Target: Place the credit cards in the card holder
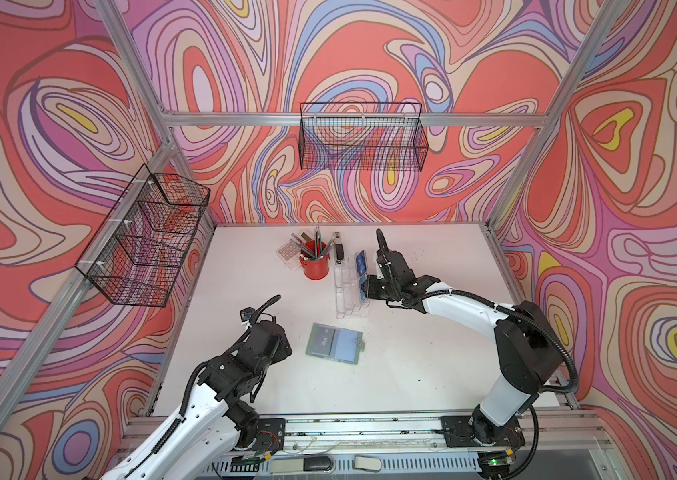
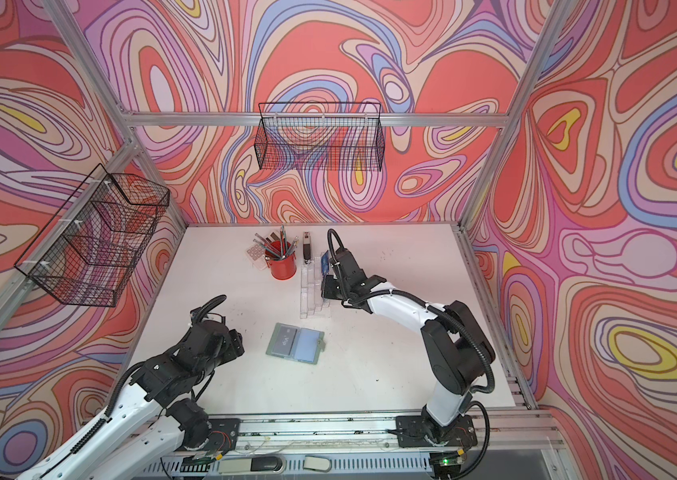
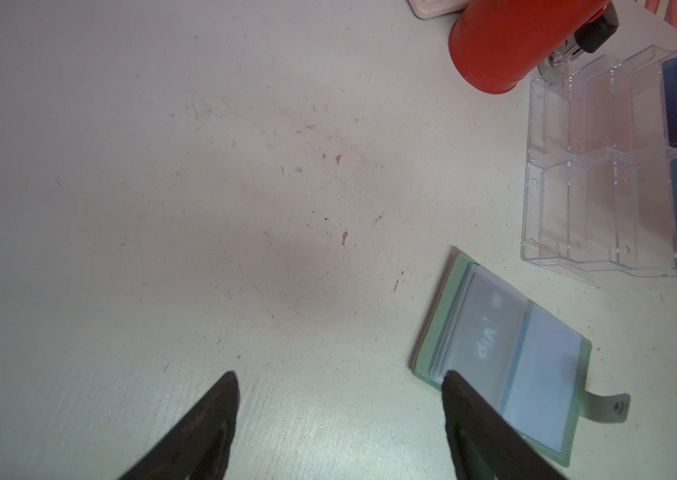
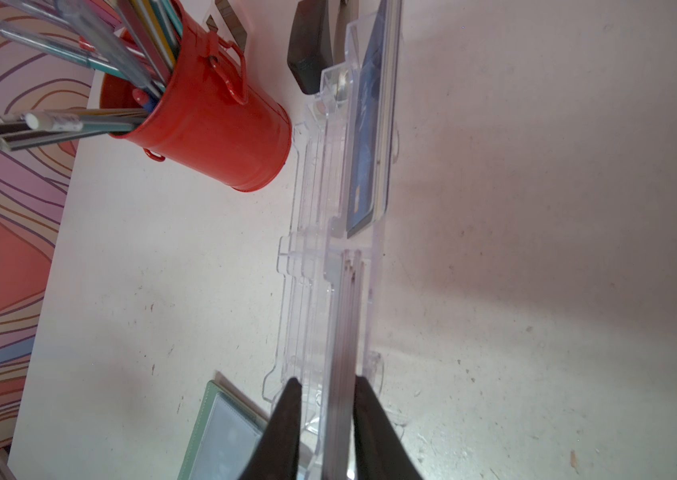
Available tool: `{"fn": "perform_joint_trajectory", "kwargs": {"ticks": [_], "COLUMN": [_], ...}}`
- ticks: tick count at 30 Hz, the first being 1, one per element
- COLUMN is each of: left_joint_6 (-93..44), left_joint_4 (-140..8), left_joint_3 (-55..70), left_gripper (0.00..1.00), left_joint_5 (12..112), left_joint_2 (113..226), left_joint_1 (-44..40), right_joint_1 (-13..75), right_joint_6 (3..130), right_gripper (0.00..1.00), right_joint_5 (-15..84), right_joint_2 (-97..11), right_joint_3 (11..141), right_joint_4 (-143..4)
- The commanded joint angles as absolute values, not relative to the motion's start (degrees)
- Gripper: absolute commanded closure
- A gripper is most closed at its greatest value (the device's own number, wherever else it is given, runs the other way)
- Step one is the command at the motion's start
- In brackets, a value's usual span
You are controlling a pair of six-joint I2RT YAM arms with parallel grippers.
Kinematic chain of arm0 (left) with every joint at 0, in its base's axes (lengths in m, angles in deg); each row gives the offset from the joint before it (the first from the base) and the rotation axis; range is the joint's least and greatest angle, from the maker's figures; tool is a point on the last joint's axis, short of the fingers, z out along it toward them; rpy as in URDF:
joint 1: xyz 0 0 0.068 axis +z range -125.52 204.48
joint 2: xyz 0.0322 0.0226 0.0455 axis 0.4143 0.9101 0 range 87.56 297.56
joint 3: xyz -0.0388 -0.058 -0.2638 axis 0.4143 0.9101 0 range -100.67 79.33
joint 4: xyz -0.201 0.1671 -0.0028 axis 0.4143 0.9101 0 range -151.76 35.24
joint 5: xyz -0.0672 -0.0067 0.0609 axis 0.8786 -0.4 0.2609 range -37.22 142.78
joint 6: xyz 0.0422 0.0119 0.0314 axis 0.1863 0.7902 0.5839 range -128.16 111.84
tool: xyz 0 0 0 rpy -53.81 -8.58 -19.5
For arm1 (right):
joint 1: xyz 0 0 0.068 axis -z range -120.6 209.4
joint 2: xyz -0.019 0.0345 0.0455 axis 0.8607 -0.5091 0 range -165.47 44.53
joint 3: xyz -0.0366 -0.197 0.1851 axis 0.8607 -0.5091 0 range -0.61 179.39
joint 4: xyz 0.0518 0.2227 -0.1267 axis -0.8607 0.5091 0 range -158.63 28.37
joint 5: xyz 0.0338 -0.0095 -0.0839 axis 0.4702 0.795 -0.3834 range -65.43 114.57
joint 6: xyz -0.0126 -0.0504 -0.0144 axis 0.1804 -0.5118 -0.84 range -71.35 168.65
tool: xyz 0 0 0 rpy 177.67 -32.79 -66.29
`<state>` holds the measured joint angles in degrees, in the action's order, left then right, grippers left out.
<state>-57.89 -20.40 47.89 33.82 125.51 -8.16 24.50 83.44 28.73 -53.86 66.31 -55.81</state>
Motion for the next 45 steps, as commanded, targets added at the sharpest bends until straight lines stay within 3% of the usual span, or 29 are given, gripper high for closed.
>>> {"fn": "perform_joint_trajectory", "kwargs": {"ticks": [1,27,33,36,41,45], "left_joint_6": [-57.90,-57.86,-57.90,-57.91,-57.90,-57.90], "left_joint_4": [-19.05,-18.97,-19.07,-19.13,-19.07,-19.13], "left_joint_3": [48.48,48.57,48.55,48.57,48.57,48.57], "left_gripper": [0.21,0.22,0.21,0.21,0.21,0.21], "left_joint_5": [33.59,33.67,33.67,33.64,33.77,33.88], "left_joint_2": [125.44,125.40,125.44,125.48,125.57,125.55], "left_joint_1": [-8.39,-8.39,-8.40,-8.40,-8.39,-8.40], "right_joint_1": [24.77,24.72,24.72,24.75,24.77,24.76], "right_joint_6": [83.90,84.31,84.39,84.37,84.34,84.25], "right_gripper": [0.75,0.74,0.82,0.92,1.00,1.00], "right_joint_5": [29.72,32.04,31.25,30.46,28.82,27.32], "right_joint_2": [-55.96,-51.64,-50.61,-50.05,-49.18,-48.57], "right_joint_3": [68.15,67.07,66.33,66.02,65.67,65.49], "right_joint_4": [-55.62,-56.42,-56.34,-56.20,-55.55,-54.84]}}
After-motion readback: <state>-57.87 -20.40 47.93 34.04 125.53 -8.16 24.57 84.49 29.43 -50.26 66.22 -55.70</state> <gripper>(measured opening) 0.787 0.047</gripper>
